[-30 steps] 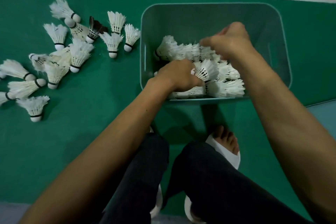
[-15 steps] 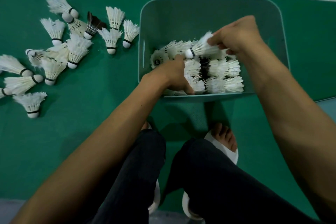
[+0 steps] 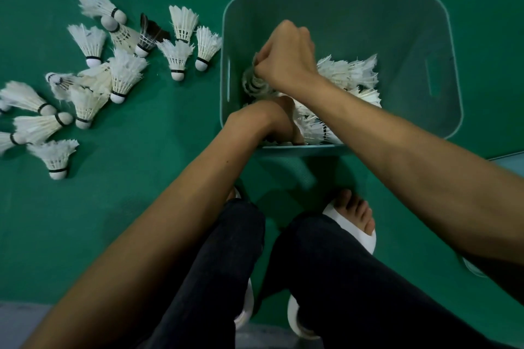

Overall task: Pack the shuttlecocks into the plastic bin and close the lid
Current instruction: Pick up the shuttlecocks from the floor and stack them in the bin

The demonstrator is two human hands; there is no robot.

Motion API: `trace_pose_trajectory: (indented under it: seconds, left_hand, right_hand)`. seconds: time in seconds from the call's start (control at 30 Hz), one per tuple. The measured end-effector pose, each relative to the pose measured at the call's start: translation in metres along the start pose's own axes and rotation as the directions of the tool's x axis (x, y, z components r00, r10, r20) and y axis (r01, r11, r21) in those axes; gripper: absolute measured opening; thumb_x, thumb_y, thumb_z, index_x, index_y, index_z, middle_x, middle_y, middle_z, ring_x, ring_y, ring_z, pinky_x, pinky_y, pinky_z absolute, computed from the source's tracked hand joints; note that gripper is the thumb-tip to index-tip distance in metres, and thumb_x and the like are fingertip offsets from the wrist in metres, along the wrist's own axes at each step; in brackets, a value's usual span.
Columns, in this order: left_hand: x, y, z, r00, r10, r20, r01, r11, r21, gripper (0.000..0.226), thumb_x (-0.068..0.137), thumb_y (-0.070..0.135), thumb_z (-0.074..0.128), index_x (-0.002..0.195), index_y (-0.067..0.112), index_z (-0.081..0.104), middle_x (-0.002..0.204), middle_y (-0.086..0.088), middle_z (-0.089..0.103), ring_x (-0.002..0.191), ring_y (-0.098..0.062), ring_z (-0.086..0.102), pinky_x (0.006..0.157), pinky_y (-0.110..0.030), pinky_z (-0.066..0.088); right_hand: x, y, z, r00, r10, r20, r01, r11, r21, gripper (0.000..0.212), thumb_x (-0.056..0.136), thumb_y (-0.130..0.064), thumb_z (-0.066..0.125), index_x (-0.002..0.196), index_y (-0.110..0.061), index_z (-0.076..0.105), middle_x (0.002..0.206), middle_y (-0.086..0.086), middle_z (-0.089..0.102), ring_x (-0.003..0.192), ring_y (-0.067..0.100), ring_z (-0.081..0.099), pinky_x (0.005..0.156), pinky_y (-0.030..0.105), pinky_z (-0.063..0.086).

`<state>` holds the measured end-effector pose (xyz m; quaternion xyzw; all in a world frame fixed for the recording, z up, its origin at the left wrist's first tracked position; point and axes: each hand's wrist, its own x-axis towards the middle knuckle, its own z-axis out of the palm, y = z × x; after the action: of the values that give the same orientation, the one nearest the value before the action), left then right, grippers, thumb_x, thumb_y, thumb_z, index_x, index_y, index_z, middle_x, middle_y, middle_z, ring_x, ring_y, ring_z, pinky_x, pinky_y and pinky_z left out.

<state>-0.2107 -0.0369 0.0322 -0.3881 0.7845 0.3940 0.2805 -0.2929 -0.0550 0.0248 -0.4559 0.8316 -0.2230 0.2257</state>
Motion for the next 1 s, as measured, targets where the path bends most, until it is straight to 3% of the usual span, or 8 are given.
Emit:
trace_pose_trajectory:
  seconds: [0.17, 0.3, 0.4, 0.5, 0.63, 0.73, 0.83, 1.0]
  left_hand:
    - [0.0, -0.003, 0.001, 0.999, -0.038, 0.003, 0.038, 0.999, -0.022, 0.038, 0.088, 0.038, 0.075, 0.11, 0.014, 0.056, 0.086, -0.003, 0.061, 0.067, -0.017, 0.059, 0.061, -0.03, 0.051]
    - [0.001, -0.001, 0.002, 0.999, -0.039, -0.002, 0.039, 0.998, -0.047, 0.049, 0.084, 0.041, 0.08, 0.114, 0.015, 0.052, 0.085, 0.0, 0.058, 0.066, -0.016, 0.059, 0.062, -0.03, 0.052]
    - [0.002, -0.001, 0.002, 0.999, 0.013, -0.036, -0.015, 0.998, -0.054, 0.077, 0.076, 0.043, 0.086, 0.138, 0.012, 0.052, 0.116, -0.006, 0.067, 0.093, -0.024, 0.068, 0.08, -0.038, 0.059]
    - [0.002, -0.004, 0.001, 0.993, 0.018, -0.114, -0.027, 0.997, -0.075, 0.091, 0.074, 0.042, 0.088, 0.146, 0.009, 0.045, 0.142, -0.009, 0.058, 0.12, -0.028, 0.061, 0.1, -0.039, 0.053]
    - [0.005, -0.007, -0.001, 0.984, 0.015, -0.176, -0.027, 0.997, -0.071, 0.064, 0.073, 0.046, 0.088, 0.115, 0.013, 0.053, 0.126, -0.011, 0.062, 0.101, -0.027, 0.057, 0.085, -0.038, 0.05]
    - [0.008, -0.005, 0.0, 0.962, 0.031, -0.27, -0.051, 0.996, -0.069, 0.066, 0.075, 0.047, 0.084, 0.122, 0.013, 0.053, 0.13, -0.009, 0.061, 0.111, -0.03, 0.058, 0.092, -0.041, 0.051]
    - [0.008, -0.002, -0.001, 0.921, 0.031, -0.387, -0.067, 0.995, -0.08, 0.068, 0.075, 0.046, 0.081, 0.131, 0.018, 0.056, 0.126, -0.005, 0.065, 0.113, -0.028, 0.062, 0.092, -0.044, 0.054]
    - [0.008, -0.005, -0.005, 0.92, -0.005, -0.391, -0.051, 0.99, -0.131, 0.063, 0.079, 0.043, 0.077, 0.132, 0.018, 0.055, 0.126, -0.006, 0.064, 0.113, -0.028, 0.061, 0.095, -0.046, 0.054]
  right_hand:
    - [0.003, -0.006, 0.015, 0.993, 0.073, 0.09, -0.073, 0.997, -0.003, 0.026, 0.077, -0.02, 0.076, 0.075, -0.014, 0.051, 0.087, 0.007, 0.06, 0.082, 0.028, 0.059, 0.066, 0.029, 0.043]
    - [0.007, -0.004, 0.016, 0.993, 0.044, 0.11, -0.03, 0.992, -0.122, 0.027, 0.08, -0.013, 0.077, 0.096, -0.011, 0.056, 0.105, 0.012, 0.062, 0.096, 0.033, 0.062, 0.071, 0.032, 0.044]
    - [0.011, -0.001, 0.015, 0.996, 0.006, 0.084, 0.01, 0.982, -0.188, 0.019, 0.084, -0.007, 0.071, 0.098, -0.009, 0.059, 0.11, 0.016, 0.064, 0.1, 0.036, 0.063, 0.072, 0.034, 0.043]
    - [0.019, 0.009, 0.012, 0.984, 0.17, 0.049, -0.172, 0.984, 0.037, 0.023, 0.08, -0.017, 0.073, 0.072, -0.013, 0.052, 0.082, 0.003, 0.059, 0.079, 0.025, 0.059, 0.066, 0.029, 0.043]
    - [0.032, 0.023, -0.007, 0.872, 0.451, 0.193, -0.48, 0.703, 0.525, 0.03, 0.068, -0.009, 0.088, 0.087, -0.004, 0.066, 0.083, 0.007, 0.071, 0.07, 0.023, 0.074, 0.061, 0.033, 0.061]
    - [0.041, 0.035, -0.015, 0.772, 0.433, 0.465, -0.635, 0.482, 0.604, 0.013, 0.083, 0.0, 0.077, 0.09, -0.005, 0.067, 0.087, 0.009, 0.071, 0.064, 0.021, 0.073, 0.062, 0.035, 0.063]
    - [0.043, 0.039, -0.013, 0.785, 0.449, 0.428, -0.62, 0.558, 0.552, 0.017, 0.082, -0.009, 0.082, 0.088, -0.008, 0.067, 0.085, 0.005, 0.068, 0.068, 0.019, 0.068, 0.06, 0.031, 0.06]
    - [0.039, 0.038, -0.016, 0.901, 0.429, 0.059, -0.416, 0.82, 0.394, 0.055, 0.063, -0.049, 0.093, 0.093, -0.01, 0.069, 0.09, 0.0, 0.07, 0.075, 0.015, 0.067, 0.052, 0.023, 0.048]
